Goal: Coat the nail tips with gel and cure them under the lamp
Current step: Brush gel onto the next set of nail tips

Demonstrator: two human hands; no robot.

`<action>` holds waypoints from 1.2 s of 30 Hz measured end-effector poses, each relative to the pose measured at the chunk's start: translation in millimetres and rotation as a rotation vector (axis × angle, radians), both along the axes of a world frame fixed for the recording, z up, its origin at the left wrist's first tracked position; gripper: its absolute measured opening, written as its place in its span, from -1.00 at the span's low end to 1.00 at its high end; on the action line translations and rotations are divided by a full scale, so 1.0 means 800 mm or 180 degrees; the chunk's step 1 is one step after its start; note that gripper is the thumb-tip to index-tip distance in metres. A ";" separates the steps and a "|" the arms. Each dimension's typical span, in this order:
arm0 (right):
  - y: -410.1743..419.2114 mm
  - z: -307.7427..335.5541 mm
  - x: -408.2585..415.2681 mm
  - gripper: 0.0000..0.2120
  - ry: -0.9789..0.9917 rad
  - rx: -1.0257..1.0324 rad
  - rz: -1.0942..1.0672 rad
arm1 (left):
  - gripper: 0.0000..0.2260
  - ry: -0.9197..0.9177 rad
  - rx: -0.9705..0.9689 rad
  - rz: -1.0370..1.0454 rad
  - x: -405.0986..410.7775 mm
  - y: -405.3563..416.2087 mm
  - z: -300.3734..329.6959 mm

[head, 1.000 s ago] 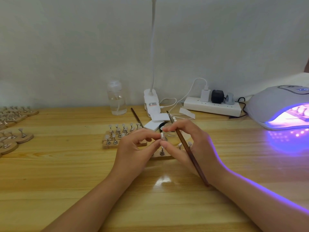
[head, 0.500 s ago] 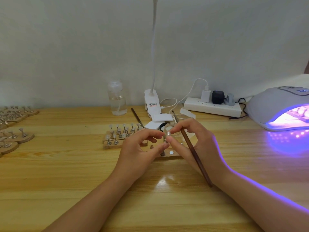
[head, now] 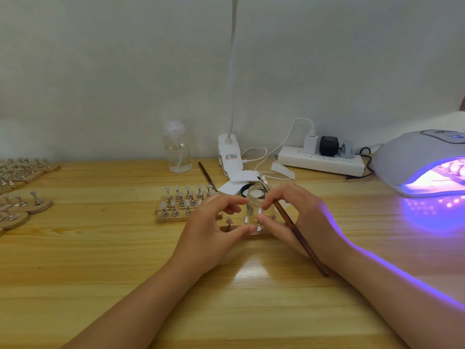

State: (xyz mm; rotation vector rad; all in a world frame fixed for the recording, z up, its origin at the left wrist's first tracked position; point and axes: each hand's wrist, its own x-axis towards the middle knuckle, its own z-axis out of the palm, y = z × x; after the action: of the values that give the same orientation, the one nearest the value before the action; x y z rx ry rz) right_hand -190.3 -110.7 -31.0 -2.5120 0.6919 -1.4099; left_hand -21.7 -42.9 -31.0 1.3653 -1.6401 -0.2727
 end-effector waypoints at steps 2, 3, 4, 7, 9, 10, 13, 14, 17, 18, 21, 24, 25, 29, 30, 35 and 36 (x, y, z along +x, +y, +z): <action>0.001 0.000 -0.001 -0.86 0.0051 0.0035 0.0041 | -0.61 0.0050 0.0101 -0.0037 0.000 -0.001 -0.001; 0.001 0.001 -0.001 -0.86 0.0079 0.0033 0.0054 | -0.60 0.0076 0.0150 -0.0053 0.000 -0.002 -0.001; 0.002 0.001 -0.001 -0.86 0.0123 0.0007 0.0056 | -0.59 0.0094 0.0188 -0.0062 0.001 -0.002 -0.002; 0.003 0.002 -0.002 -0.85 0.0260 -0.0115 0.0029 | -0.59 0.0149 0.0261 -0.0059 0.001 -0.003 -0.004; 0.003 0.003 -0.003 -0.84 0.0269 -0.0106 0.0051 | -0.60 0.0196 0.0333 -0.0069 0.002 -0.003 -0.006; 0.003 0.003 -0.003 -0.83 0.0289 -0.0128 0.0054 | -0.60 0.0208 0.0360 -0.0074 0.002 -0.003 -0.007; 0.001 0.002 -0.002 -0.82 0.0416 -0.0287 -0.0016 | -0.60 0.0204 0.0388 -0.0085 0.003 -0.004 -0.008; 0.001 0.002 -0.002 -0.83 0.0438 -0.0313 -0.0039 | -0.61 0.0190 0.0399 -0.0080 0.003 -0.004 -0.008; 0.001 0.003 -0.002 -0.83 0.0452 -0.0280 -0.0051 | -0.62 0.0165 0.0438 -0.0062 0.003 -0.003 -0.008; 0.002 0.003 -0.002 -0.82 0.0460 -0.0264 -0.0059 | -0.62 0.0159 0.0455 -0.0066 0.003 -0.003 -0.008; 0.005 0.008 -0.002 -0.78 0.0461 -0.0263 -0.0126 | -0.64 0.0132 0.0494 -0.0116 0.003 -0.003 -0.006; 0.006 0.015 -0.006 -0.70 0.0449 -0.0403 -0.0202 | -0.63 0.0159 0.0507 -0.0162 0.002 -0.003 -0.004; 0.006 0.017 -0.008 -0.68 0.0476 -0.0439 -0.0214 | -0.63 0.0185 0.0511 -0.0169 0.002 -0.003 -0.004; 0.001 0.017 -0.018 -0.73 0.0615 -0.0465 -0.0254 | -0.65 0.0330 0.0532 -0.0144 0.003 -0.003 -0.003; 0.000 0.015 -0.019 -0.75 0.0652 -0.0464 -0.0271 | -0.65 0.0361 0.0542 -0.0138 0.003 -0.003 -0.003; -0.001 0.012 -0.019 -0.75 0.0733 -0.0484 -0.0293 | -0.63 0.0271 0.0533 -0.0101 0.004 -0.003 -0.004; -0.001 0.012 -0.019 -0.74 0.0727 -0.0485 -0.0286 | -0.63 0.0263 0.0528 -0.0095 0.004 -0.003 -0.003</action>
State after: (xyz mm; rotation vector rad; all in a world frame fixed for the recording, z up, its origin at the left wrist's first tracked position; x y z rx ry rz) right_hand -205.2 -111.5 -21.4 -2.8257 0.7725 -1.2587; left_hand -18.4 -45.3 -33.8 1.4341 -1.5987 -0.4858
